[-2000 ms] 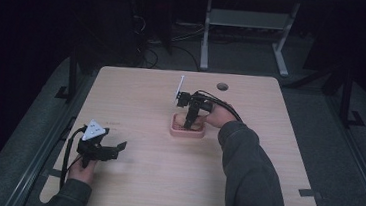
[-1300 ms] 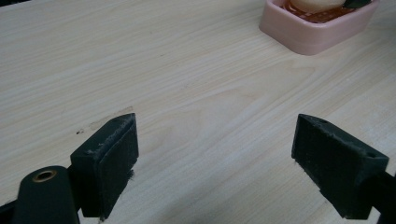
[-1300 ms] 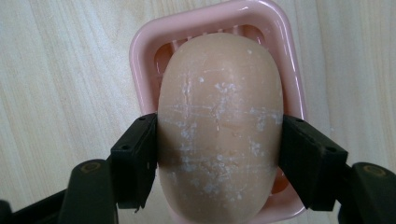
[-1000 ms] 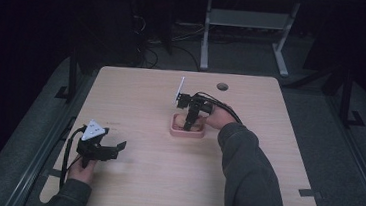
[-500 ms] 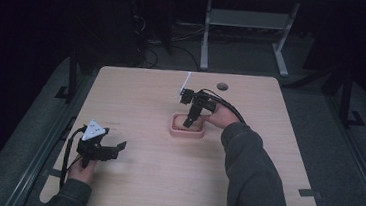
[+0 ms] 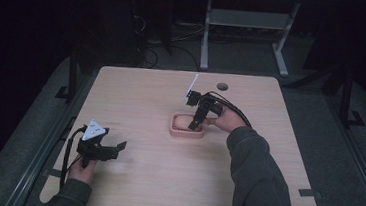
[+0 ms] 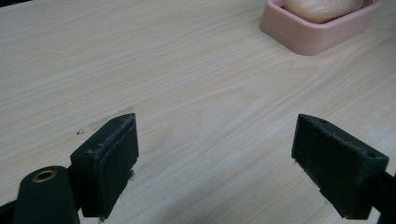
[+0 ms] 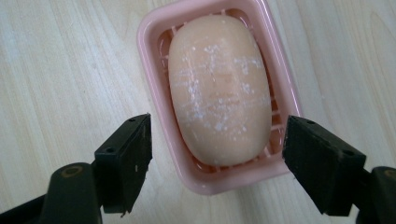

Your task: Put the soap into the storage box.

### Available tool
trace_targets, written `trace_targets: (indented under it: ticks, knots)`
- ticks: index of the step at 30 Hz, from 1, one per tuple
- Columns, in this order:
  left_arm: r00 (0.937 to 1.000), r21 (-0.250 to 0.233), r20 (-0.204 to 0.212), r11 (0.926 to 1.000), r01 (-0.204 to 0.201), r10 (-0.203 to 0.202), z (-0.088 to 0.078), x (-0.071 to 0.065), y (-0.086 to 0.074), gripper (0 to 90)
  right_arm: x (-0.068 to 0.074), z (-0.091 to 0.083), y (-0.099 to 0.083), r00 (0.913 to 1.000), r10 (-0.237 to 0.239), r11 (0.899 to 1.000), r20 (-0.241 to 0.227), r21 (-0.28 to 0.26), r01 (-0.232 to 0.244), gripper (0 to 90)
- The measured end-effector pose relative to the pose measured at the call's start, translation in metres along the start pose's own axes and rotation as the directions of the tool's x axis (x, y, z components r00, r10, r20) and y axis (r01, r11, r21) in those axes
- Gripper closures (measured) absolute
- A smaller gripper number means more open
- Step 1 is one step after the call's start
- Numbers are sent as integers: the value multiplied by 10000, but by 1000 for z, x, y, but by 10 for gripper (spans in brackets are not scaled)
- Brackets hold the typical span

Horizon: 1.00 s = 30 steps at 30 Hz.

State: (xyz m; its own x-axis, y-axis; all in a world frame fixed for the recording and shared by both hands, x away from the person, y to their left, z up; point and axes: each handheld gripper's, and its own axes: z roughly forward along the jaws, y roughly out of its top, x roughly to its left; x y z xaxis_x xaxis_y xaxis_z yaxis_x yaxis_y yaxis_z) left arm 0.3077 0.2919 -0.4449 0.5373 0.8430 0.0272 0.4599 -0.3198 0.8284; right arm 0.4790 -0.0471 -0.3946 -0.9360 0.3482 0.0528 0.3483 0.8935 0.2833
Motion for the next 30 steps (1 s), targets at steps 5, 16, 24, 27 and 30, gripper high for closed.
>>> trace_targets:
  ticks: [5, 16, 24, 27, 30]
  knots:
    - [10000, 20, 2, 10000, -7, 7, 0, 0, 0, 143, 0, -5, -6, 9999, 161, 9998, 36, -92, -160, 233]
    - [10000, 39, 46, 10000, -58, 58, 1, -2, -1, 143, -1, -14, -17, 9994, 344, 9991, 74, -242, -342, 233]
    - [10000, 68, 47, 10000, -55, 54, 1, -2, -1, 143, 0, -15, -23, 9990, 448, 9987, 75, -243, -446, 233]
    - [10000, 82, 56, 9999, -57, 56, 1, -2, -1, 143, 0, -16, -25, 9988, 487, 9985, 90, -247, -485, 233]
    - [10000, 104, 46, 9999, -80, 79, 0, -2, -1, 143, 1, -17, -29, 9984, 568, 9980, 78, -290, -565, 233]
